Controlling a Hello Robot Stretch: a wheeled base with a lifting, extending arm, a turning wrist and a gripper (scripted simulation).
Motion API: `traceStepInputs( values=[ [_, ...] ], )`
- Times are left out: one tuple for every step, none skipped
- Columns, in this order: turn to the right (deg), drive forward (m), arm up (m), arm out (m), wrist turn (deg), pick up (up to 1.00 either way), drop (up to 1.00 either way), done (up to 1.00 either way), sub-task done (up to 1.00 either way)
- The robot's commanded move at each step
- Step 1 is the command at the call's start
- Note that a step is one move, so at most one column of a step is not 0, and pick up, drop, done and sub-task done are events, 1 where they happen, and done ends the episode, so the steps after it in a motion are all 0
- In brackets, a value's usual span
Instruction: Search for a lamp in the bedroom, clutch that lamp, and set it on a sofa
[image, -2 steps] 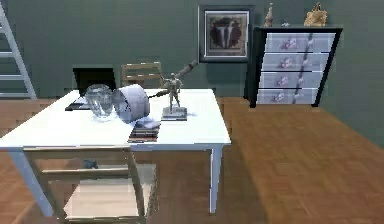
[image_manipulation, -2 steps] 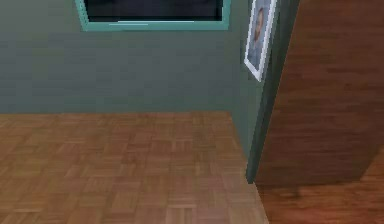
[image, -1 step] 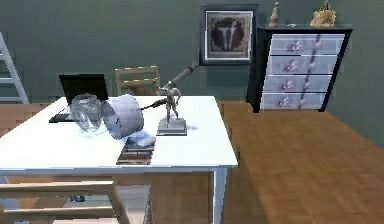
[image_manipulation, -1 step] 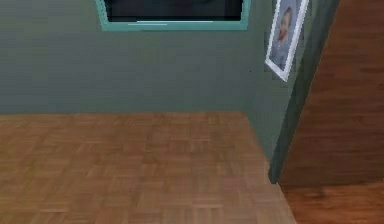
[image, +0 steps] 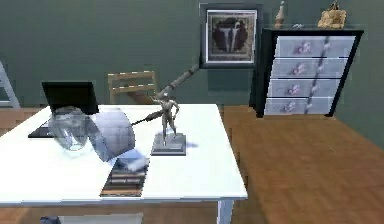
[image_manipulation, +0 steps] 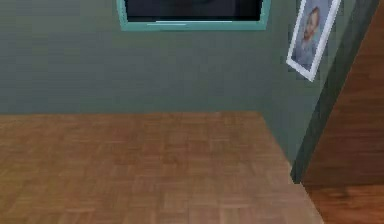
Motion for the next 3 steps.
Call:
traceStepInputs(
  values=[
    [45.0, 0.00, 0.00, 0.00, 0.0, 0.00, 0.00, 0.00, 0.00],
    [45.0, 0.00, 0.00, 0.00, 0.0, 0.00, 0.00, 0.00, 0.00],
    [45.0, 0.00, 0.00, 0.00, 0.0, 0.00, 0.00, 0.00, 0.00]
  ],
)
